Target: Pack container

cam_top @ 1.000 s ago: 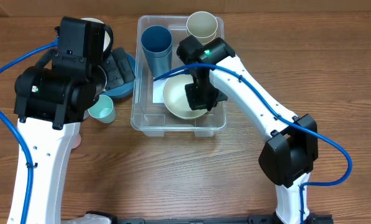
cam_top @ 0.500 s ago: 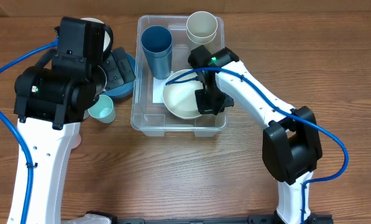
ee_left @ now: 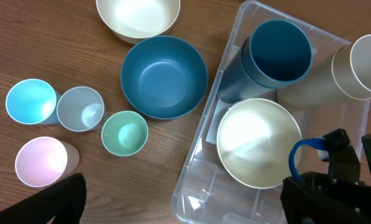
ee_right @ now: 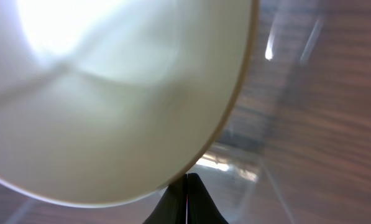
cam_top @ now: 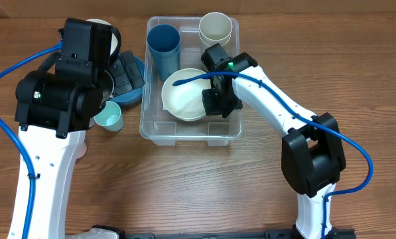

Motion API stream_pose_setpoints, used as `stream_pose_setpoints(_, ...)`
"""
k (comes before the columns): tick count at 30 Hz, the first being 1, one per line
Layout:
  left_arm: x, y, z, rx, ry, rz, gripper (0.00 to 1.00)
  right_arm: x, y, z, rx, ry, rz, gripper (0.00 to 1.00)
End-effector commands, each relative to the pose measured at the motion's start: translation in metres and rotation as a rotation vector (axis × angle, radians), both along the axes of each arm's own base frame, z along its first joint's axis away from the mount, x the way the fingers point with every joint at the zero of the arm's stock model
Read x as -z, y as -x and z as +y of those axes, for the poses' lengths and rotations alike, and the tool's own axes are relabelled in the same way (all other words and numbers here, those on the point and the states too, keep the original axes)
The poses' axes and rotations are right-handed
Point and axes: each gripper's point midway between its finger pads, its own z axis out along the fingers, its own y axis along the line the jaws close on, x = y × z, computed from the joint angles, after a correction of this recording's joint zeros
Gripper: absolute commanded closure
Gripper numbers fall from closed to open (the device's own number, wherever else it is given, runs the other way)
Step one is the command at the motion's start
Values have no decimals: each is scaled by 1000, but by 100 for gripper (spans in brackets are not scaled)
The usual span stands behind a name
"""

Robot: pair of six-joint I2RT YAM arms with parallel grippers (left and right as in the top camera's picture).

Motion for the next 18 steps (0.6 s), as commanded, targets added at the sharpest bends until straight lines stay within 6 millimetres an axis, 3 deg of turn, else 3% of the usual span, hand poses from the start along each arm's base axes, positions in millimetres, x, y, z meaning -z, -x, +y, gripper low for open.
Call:
stream_pose_setpoints(1, -10, 3, 3, -12, 7, -32, 1, 2, 0, 11, -17, -54, 4, 96)
stream_pose_setpoints(14, -10, 3, 2, -6, 15, -29, 1, -6, -26, 30, -16, -137, -102, 95)
stream_pose_setpoints(18, -10, 3, 1, -2, 20, -28, 0, -4, -24, 26, -15, -119, -98, 92)
